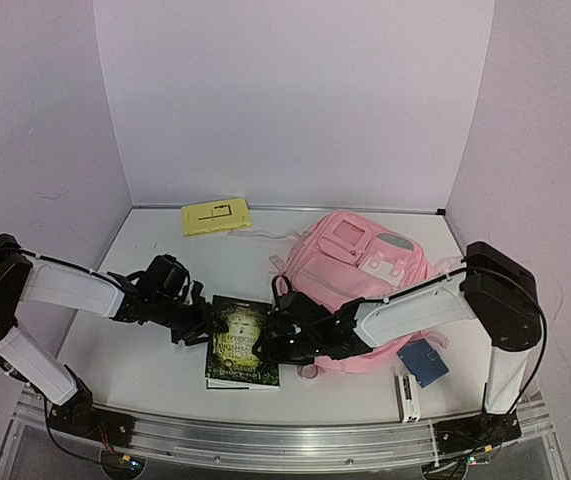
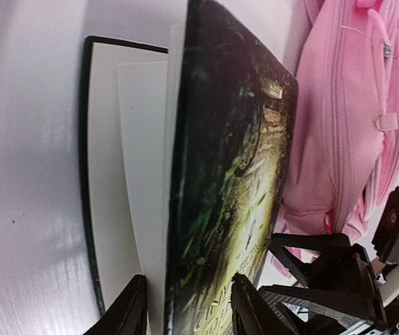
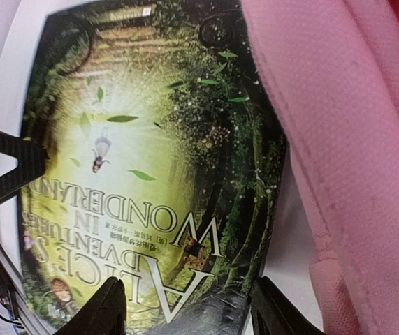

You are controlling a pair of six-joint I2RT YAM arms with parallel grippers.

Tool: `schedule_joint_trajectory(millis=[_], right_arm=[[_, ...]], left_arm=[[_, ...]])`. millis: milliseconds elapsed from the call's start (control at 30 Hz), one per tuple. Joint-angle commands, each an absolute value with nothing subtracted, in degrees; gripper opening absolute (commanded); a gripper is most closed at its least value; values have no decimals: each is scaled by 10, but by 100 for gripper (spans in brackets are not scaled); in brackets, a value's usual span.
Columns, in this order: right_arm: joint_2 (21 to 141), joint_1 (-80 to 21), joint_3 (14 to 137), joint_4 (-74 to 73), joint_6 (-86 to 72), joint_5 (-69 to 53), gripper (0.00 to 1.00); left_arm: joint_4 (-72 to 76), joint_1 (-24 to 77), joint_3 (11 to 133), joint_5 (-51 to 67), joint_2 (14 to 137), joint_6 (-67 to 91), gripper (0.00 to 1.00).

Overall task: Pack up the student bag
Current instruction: Pick up the book from the center of the board.

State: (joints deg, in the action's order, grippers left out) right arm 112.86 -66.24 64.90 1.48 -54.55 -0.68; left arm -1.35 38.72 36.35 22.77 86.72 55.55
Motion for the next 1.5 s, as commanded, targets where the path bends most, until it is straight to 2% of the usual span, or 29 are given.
schedule_joint_trajectory(millis=[0, 200, 333, 500, 667, 733, 900, 1100, 1267, 1467], right_arm=[[1172, -663, 637, 34, -560, -42, 57], [1166, -662, 631, 39, -562, -41, 57], [1154, -659, 621, 49, -565, -43, 57], [1128, -657, 607, 74, -565, -55, 58], [1062, -657, 589, 99, -554, -52, 63], [1024, -654, 582, 99, -549, -43, 71], [958, -634, 563, 111, -528, -52, 84], [902, -602, 507, 229, -533, -147, 96], [877, -595, 486, 294, -531, -192, 98], [908, -597, 494, 351, -534, -252, 98]], left_arm=[[37, 404, 376, 261, 833, 561, 40], [51, 405, 361, 266, 832, 560, 38], [57, 405, 349, 259, 842, 577, 15], [64, 405, 331, 246, 822, 587, 0], [56, 404, 307, 218, 741, 595, 0], [57, 403, 301, 213, 702, 594, 0], [65, 399, 300, 226, 608, 579, 0], [90, 396, 315, 247, 519, 560, 0], [103, 396, 341, 257, 480, 545, 0], [196, 395, 357, 313, 507, 554, 0]])
